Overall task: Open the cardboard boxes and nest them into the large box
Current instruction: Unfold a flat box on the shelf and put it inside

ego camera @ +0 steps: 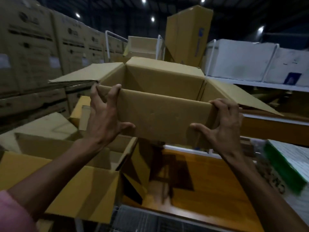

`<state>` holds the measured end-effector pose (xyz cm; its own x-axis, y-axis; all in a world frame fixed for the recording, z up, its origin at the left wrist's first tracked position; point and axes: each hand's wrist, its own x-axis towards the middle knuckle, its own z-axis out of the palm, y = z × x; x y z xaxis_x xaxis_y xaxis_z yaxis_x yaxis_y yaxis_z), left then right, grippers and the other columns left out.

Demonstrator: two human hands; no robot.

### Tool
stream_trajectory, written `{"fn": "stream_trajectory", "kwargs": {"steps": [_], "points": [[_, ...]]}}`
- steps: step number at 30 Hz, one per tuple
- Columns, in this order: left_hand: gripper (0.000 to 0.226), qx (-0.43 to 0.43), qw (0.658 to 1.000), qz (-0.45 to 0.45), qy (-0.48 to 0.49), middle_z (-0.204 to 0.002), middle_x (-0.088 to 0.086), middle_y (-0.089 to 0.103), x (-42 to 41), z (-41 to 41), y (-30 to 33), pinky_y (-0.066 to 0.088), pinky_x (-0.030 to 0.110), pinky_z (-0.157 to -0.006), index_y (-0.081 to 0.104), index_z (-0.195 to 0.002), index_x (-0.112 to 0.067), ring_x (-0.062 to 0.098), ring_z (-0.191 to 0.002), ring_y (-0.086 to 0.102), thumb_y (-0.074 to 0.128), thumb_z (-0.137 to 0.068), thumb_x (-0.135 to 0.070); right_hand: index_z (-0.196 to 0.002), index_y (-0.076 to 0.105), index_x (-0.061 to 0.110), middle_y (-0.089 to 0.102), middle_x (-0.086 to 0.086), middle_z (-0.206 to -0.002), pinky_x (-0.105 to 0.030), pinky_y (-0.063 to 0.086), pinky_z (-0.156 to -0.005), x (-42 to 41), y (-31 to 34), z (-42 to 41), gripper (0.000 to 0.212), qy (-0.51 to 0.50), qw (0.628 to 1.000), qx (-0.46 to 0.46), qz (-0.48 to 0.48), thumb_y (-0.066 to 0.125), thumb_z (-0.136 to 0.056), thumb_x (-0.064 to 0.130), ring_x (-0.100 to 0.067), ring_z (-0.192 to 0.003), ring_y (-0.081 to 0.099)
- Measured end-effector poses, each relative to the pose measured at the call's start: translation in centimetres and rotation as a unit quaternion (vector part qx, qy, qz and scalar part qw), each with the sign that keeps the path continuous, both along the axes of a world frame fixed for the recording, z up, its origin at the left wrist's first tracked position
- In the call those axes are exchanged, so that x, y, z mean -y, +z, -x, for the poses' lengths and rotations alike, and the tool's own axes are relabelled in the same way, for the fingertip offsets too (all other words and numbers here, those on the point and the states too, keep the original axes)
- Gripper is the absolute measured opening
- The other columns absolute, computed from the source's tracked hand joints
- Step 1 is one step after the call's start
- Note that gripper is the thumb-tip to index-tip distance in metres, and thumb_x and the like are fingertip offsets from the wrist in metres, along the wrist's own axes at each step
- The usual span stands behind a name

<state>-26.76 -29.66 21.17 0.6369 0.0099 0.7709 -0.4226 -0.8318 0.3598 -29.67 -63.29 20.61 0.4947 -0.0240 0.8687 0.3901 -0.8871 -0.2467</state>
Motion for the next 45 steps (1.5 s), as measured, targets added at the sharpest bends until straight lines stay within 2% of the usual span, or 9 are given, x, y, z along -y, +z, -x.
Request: {"fn": "stream_trajectory", "kwargs": {"steps": [6,9,16,18,26,30,38,42,45], "points": [[0.124,0.005,0.994,-0.039,0.101,-0.158,0.031,0.008,-11.3,-3.4,2.1,0.035,0.072,-0.100,0.020,-0.149,-0.034,0.059,-0.130,0.037,0.096,-0.053,-0.046,-0.134,0.050,0.022,0.043,-0.009,-0.136,-0.066,0.036,-0.101,-11.7,1.1,-6.6,0.082,0.033,0.999,0.020,-0.009,0.089,-0.068,0.051,-0.021,-0.124,0.039],[0.121,-0.008,0.992,-0.051,0.115,-0.157,0.031,0.010,-17.7,-5.9,2.2,0.040,0.070,-0.096,0.019,-0.148,-0.035,0.060,-0.127,0.038,0.096,-0.054,-0.047,-0.133,0.052,0.023,0.043,-0.009,-0.135,-0.067,0.036,-0.102,-18.2,0.6,-10.2,0.081,0.042,0.999,0.014,-0.022,0.086,-0.068,0.057,-0.020,-0.124,0.039],[0.117,-0.075,0.987,-0.065,0.129,-0.155,0.029,0.010,-29.6,-12.8,-1.3,0.045,0.070,-0.093,0.019,-0.144,-0.034,0.062,-0.119,0.042,0.094,-0.056,-0.050,-0.136,0.050,0.026,0.038,-0.005,-0.136,-0.046,0.040,-0.097,-30.5,-3.5,-16.7,0.081,0.037,0.996,-0.065,-0.042,0.084,-0.068,0.058,-0.031,-0.123,0.040],[0.115,-0.100,0.985,-0.068,0.124,-0.154,0.030,0.010,-31.7,-14.7,-2.8,0.046,0.068,-0.092,0.019,-0.144,-0.033,0.062,-0.117,0.045,0.094,-0.058,-0.051,-0.135,0.048,0.030,0.037,0.000,-0.136,-0.049,0.045,-0.095,-32.8,-4.8,-17.8,0.080,0.025,0.995,-0.088,-0.038,0.083,-0.069,0.058,-0.030,-0.121,0.039],[0.114,-0.213,0.971,-0.075,0.081,-0.154,0.020,0.003,-35.7,-19.8,-8.5,0.042,0.060,-0.105,0.017,-0.145,-0.028,0.052,-0.133,0.034,0.090,-0.062,-0.055,-0.136,0.045,0.034,0.033,0.003,-0.139,-0.056,0.050,-0.093,-36.9,-9.5,-20.3,0.078,-0.022,0.978,-0.202,-0.041,0.083,-0.072,0.056,-0.034,-0.122,0.038],[0.111,-0.278,0.954,-0.097,0.052,-0.143,0.019,0.013,-36.3,-21.7,-10.5,0.048,0.056,-0.100,0.015,-0.137,-0.028,0.046,-0.123,0.045,0.090,-0.061,-0.056,-0.139,0.045,0.030,0.031,0.002,-0.144,-0.056,0.049,-0.096,-38.1,-11.7,-20.9,0.070,-0.041,0.954,-0.293,-0.058,0.078,-0.081,0.048,-0.033,-0.125,0.034],[0.112,-0.420,0.903,-0.091,0.015,-0.145,0.014,0.012,-36.7,-25.1,-13.5,0.043,0.062,-0.106,0.023,-0.142,-0.027,0.047,-0.126,0.044,0.093,-0.058,-0.053,-0.144,0.043,0.023,0.040,-0.007,-0.151,-0.057,0.038,-0.109,-38.1,-13.8,-23.0,0.053,-0.076,0.880,-0.469,-0.006,0.046,-0.101,0.055,-0.034,-0.131,0.044],[0.092,-0.433,0.891,-0.122,0.058,-0.160,0.021,0.010,-37.1,-25.8,-13.6,0.036,0.062,-0.108,0.024,-0.154,-0.033,0.049,-0.140,0.023,0.055,-0.081,-0.080,-0.125,0.058,0.015,0.061,-0.009,-0.126,-0.053,0.050,-0.097,-38.1,-12.8,-24.0,0.055,-0.065,0.855,-0.514,0.002,0.032,-0.104,0.058,-0.023,-0.106,0.057],[0.068,-0.432,0.889,-0.139,0.064,-0.155,0.022,0.029,-37.4,-26.2,-13.0,0.036,0.058,-0.105,0.034,-0.152,-0.037,0.046,-0.138,0.024,0.032,-0.095,-0.074,-0.129,0.059,0.015,0.061,-0.009,-0.122,-0.050,0.049,-0.098,-37.8,-12.2,-24.2,0.061,-0.062,0.841,-0.537,-0.022,0.030,-0.103,0.062,-0.024,-0.105,0.055]]}}
